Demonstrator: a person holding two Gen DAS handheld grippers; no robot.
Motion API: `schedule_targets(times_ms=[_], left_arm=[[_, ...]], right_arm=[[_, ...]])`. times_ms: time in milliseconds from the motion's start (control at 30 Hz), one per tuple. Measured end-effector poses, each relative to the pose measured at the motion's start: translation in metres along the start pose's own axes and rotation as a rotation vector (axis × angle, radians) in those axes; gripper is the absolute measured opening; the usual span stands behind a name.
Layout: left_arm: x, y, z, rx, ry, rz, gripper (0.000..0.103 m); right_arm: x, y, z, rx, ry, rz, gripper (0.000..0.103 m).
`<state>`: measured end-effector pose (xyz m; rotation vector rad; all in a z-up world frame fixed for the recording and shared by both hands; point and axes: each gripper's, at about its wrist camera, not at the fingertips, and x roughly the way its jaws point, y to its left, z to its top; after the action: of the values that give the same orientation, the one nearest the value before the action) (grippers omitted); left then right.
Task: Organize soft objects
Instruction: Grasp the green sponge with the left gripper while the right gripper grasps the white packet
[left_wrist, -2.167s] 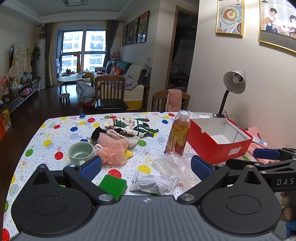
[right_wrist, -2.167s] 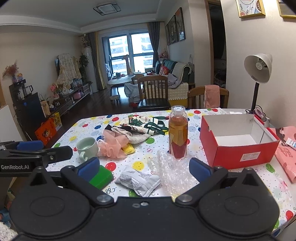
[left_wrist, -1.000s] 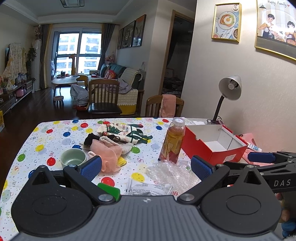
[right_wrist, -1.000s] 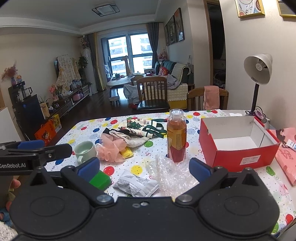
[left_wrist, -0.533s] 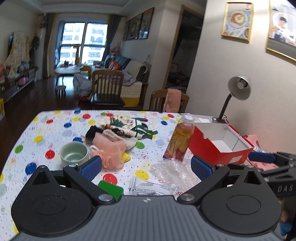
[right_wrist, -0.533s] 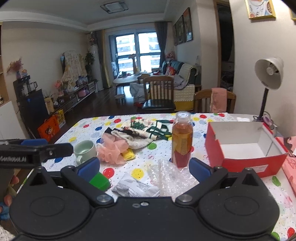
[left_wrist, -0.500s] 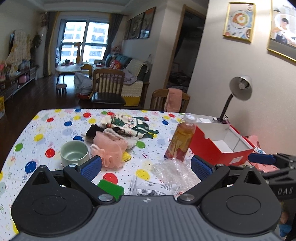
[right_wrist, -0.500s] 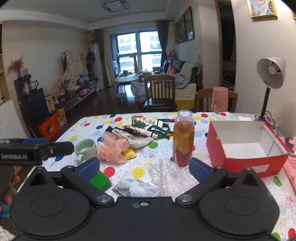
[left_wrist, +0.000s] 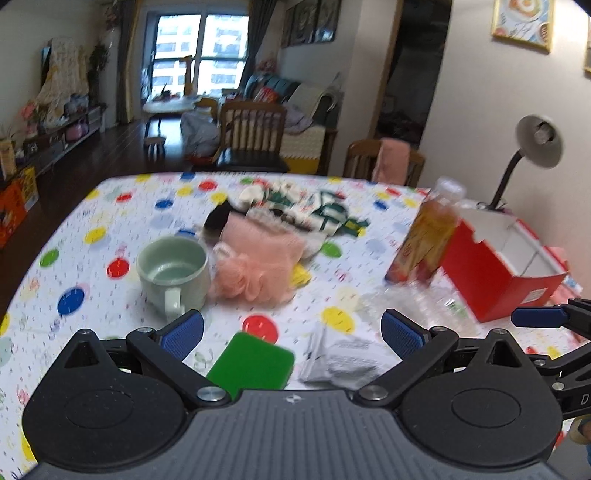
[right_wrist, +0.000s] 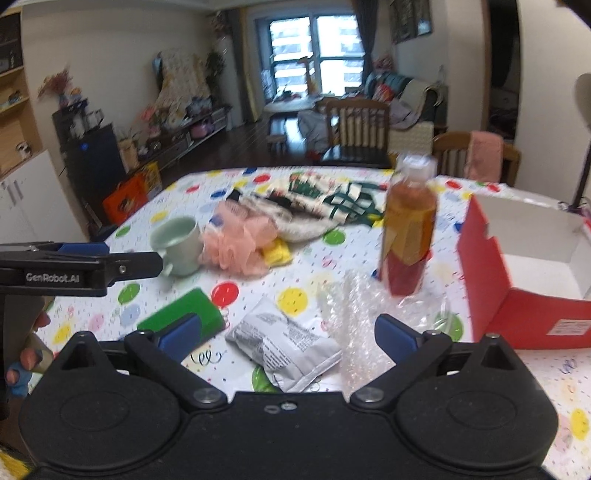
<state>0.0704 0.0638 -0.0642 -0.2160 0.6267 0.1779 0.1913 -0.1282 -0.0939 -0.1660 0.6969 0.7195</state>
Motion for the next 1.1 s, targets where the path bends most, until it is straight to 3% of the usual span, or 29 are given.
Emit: schedule_targets(times_ms=[267,333,433,833,1000,1100], left_arm=[[0.048,0.015,-0.026,0.015,0.100,0.055,0.103],[0.057,0.021,-0.031,0.015,0.128,0.038,0.103],[0.070,0.027,-0.035,0.031,0.165,0.026,0.103],[0.103,0.037,-0.059,0.112,0.270,0.064,0.102],[0.109,0.037,-0.062,0.123,0.283,0.071,0.102],[0.109,0.035,-0.063,0.129,0.278,0.063,0.094]], right_arm=[[0.053,0.007,0.002,-0.171,0.090,0.119,0.094],[0.066,0.011,0.004,-0.228,0.109,0.159,0.094],[0.085,0.016,0.007,-0.300,0.146,0.185,0.085],[0.136,0.018,-0.010,-0.411,0.255,0.143,0.077],[0.143,0.019,-0.012,-0.426,0.260,0.113,0.067],[0.143,0.022,-0.013,-0.437,0.259,0.109,0.063]])
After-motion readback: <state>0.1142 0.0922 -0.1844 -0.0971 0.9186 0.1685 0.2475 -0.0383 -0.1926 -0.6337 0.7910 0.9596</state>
